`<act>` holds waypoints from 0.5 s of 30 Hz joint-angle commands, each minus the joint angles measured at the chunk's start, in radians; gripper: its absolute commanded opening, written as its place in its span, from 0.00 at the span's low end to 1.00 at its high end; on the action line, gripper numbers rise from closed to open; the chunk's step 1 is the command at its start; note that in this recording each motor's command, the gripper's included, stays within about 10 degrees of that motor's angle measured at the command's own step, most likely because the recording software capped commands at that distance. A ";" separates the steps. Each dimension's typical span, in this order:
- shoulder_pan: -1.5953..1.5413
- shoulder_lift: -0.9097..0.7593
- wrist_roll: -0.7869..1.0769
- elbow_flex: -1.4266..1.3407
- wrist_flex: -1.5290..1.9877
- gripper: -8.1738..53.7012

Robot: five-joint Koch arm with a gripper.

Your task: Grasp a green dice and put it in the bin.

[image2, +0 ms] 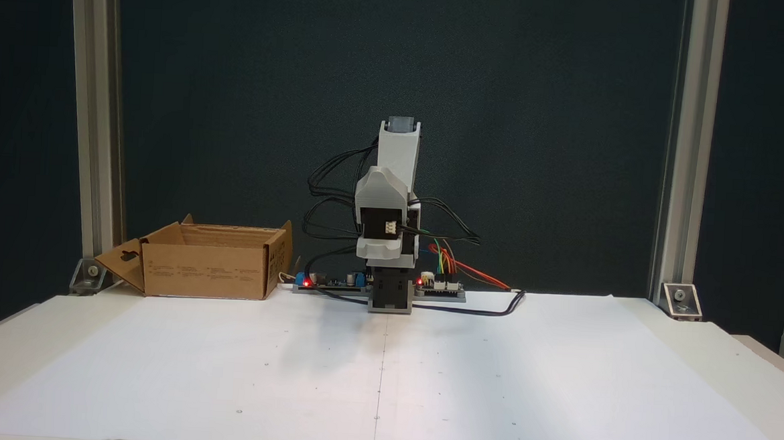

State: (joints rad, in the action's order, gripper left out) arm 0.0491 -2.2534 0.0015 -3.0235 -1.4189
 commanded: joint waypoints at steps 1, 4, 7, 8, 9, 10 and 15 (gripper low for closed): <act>0.000 -0.117 0.032 0.006 -0.066 0.85; 0.000 -0.117 0.032 0.006 -0.069 0.85; -0.002 -0.117 0.032 0.005 -0.069 0.85; -0.002 -0.117 0.032 0.002 -0.069 0.85; -0.002 -0.117 0.032 0.000 -0.069 0.85; -0.002 -0.117 0.032 -0.003 -0.069 0.85; -0.005 -0.117 0.031 -0.017 -0.069 0.85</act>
State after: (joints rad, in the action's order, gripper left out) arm 0.0476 -2.2534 0.0015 -3.0419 -1.4189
